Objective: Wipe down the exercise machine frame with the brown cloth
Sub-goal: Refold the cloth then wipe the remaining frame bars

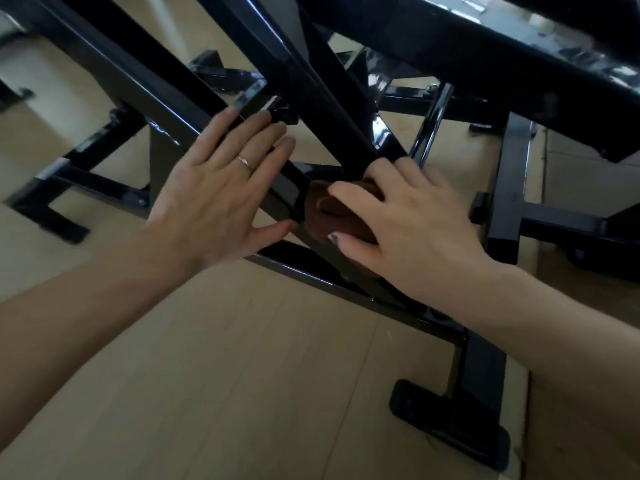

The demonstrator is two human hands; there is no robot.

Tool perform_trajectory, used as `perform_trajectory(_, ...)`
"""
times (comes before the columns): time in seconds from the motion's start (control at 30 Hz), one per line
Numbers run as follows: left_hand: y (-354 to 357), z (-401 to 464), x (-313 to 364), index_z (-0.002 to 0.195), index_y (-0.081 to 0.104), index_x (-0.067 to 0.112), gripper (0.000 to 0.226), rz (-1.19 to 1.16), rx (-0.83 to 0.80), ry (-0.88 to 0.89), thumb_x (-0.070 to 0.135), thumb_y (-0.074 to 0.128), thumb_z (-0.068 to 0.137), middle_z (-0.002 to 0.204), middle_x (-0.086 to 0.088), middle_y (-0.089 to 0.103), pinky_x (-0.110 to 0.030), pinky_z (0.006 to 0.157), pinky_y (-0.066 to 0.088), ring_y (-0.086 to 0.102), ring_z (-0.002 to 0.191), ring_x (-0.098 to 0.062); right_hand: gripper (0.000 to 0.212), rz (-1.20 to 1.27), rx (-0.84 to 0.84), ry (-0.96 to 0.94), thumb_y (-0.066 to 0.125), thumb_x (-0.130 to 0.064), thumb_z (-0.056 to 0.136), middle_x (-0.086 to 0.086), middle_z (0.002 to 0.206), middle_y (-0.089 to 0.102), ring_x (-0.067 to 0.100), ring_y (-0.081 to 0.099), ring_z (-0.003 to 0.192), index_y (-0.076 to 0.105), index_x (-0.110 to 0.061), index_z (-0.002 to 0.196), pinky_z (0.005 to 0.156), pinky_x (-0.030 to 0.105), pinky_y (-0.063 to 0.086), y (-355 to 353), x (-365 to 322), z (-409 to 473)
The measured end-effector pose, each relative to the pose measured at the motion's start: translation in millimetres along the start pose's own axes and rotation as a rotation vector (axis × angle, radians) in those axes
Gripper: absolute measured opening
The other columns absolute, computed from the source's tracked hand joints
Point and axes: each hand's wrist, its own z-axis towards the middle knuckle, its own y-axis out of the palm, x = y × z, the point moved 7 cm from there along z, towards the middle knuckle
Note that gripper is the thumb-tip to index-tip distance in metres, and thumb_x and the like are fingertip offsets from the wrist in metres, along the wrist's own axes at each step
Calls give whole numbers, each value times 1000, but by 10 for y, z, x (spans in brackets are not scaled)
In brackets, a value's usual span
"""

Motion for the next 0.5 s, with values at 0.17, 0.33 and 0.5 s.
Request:
perform_trajectory(0.17, -150, 44, -19, 154, 36, 1, 86, -122, 5, 40, 63, 37, 94, 157, -20, 42, -48, 128, 12, 31, 151, -33, 52, -7, -91, -11, 47, -54, 98, 9, 116, 56, 29, 53, 104, 51, -21, 138, 88, 45, 44, 65, -121, 222)
perform_trajectory(0.33, -356, 126, 108, 142, 50, 8, 63, -529, 35, 148, 39, 54, 88, 133, -10, 61, -44, 115, 39, 56, 125, -28, 62, 184, -116, 39, 57, -54, 95, 3, 125, 57, 25, 56, 109, 43, -20, 145, 91, 42, 46, 26, -89, 230)
perform_trajectory(0.5, -396, 189, 180, 139, 45, 15, 53, -749, -88, 193, 42, 52, 94, 122, -3, 59, -39, 92, 49, 59, 100, -24, 76, 478, -63, 186, 75, -49, 81, 7, 129, 51, 21, 59, 104, 44, -7, 135, 84, 39, 54, -41, 8, 156)
